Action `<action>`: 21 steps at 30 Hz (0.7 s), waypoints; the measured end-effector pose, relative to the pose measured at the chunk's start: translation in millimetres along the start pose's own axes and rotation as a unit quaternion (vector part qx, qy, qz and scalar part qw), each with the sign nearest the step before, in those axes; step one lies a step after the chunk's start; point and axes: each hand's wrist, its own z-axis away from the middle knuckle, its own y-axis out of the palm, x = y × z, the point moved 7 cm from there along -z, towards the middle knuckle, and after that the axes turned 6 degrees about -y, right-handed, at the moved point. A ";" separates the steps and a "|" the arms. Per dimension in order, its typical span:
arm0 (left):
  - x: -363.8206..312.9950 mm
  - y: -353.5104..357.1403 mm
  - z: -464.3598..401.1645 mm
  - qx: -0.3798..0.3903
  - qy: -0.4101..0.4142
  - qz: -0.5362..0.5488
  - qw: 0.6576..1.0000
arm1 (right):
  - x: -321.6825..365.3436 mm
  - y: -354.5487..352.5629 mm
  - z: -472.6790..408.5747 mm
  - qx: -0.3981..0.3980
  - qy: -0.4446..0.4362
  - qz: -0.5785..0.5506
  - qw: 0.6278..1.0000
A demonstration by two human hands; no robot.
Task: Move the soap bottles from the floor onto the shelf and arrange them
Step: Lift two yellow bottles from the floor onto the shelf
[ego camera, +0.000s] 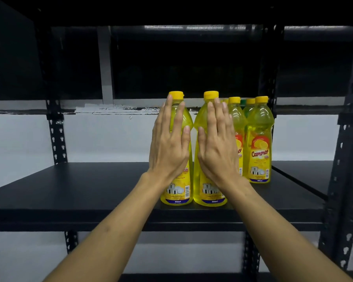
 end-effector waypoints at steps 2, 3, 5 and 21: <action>5.3 8.6 -2.1 -0.008 0.004 0.008 1.000 | -4.7 9.6 0.9 -0.014 -0.007 0.007 1.000; 7.9 13.2 -3.2 -0.009 0.006 0.010 1.000 | -6.5 14.8 0.7 -0.019 -0.010 0.010 1.000; 14.4 22.8 -5.1 -0.009 0.010 0.014 1.000 | -11.1 26.8 -0.2 -0.022 -0.015 0.004 1.000; 79.4 107.9 -26.4 -0.049 0.027 -0.019 0.998 | -61.7 143.2 -11.7 -0.020 -0.009 0.039 0.999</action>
